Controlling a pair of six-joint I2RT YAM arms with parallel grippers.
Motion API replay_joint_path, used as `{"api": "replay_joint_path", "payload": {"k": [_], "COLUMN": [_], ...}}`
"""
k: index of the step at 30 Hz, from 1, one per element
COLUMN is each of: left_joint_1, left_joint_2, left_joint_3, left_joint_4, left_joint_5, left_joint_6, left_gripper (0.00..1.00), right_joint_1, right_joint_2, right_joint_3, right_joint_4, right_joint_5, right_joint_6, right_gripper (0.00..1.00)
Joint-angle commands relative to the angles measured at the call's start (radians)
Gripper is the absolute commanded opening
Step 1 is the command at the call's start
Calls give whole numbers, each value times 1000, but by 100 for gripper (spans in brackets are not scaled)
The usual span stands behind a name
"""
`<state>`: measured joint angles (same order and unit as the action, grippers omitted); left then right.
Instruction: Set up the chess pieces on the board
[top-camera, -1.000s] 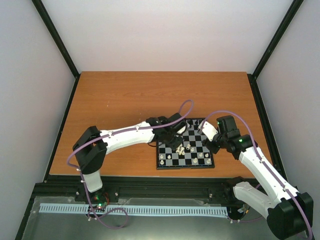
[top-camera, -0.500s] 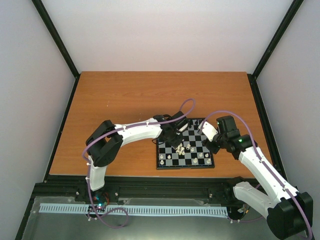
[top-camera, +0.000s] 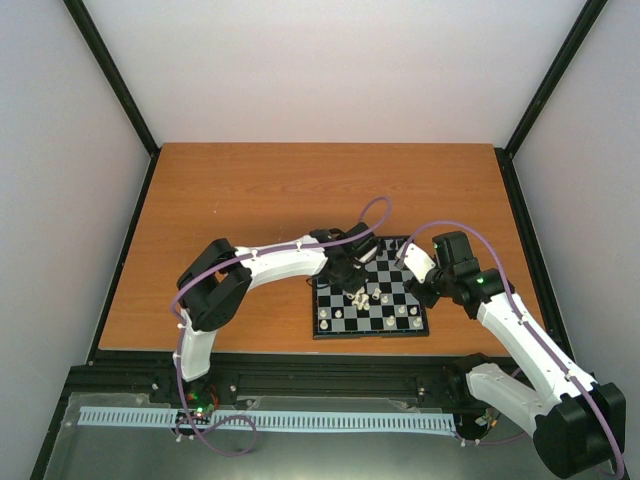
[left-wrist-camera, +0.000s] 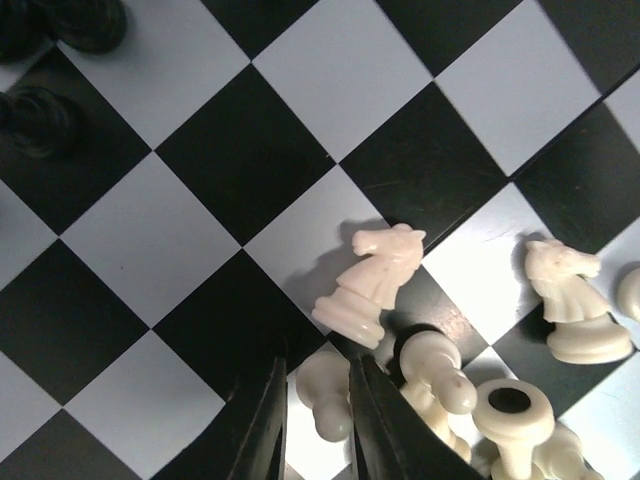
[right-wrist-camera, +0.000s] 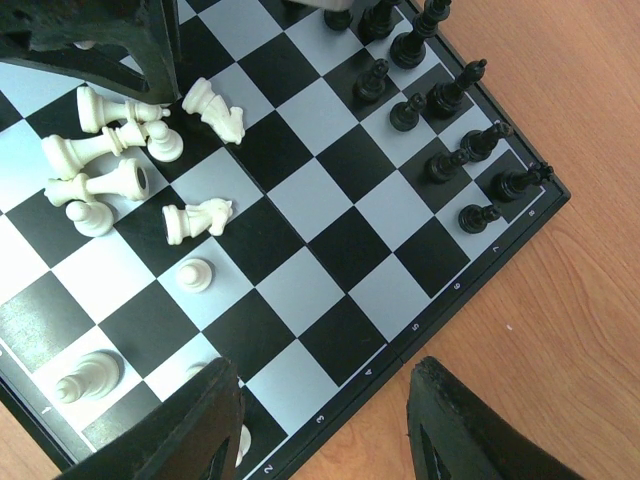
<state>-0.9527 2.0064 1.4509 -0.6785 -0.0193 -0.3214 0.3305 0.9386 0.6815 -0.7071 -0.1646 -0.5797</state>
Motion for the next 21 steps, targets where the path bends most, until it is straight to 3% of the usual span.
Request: {"api": "replay_joint_path", "payload": {"k": [1, 11, 21], "left_joint_1": [8, 10, 11], "left_joint_2": [14, -21, -200], "left_joint_3": [42, 17, -71], "left_joint_4": [1, 40, 68], "left_joint_5": [-7, -31, 31], "left_joint_6": [-8, 7, 92], "left_gripper": [19, 12, 10], "right_joint_1": [-5, -5, -5], "right_joint_2": [8, 12, 19], "right_joint_3": [-8, -7, -7], "right_joint_4": [-3, -4, -3], "right_joint_5": [0, -1, 0], "right_joint_6": [-2, -2, -2], "right_gripper": [46, 46, 46]}}
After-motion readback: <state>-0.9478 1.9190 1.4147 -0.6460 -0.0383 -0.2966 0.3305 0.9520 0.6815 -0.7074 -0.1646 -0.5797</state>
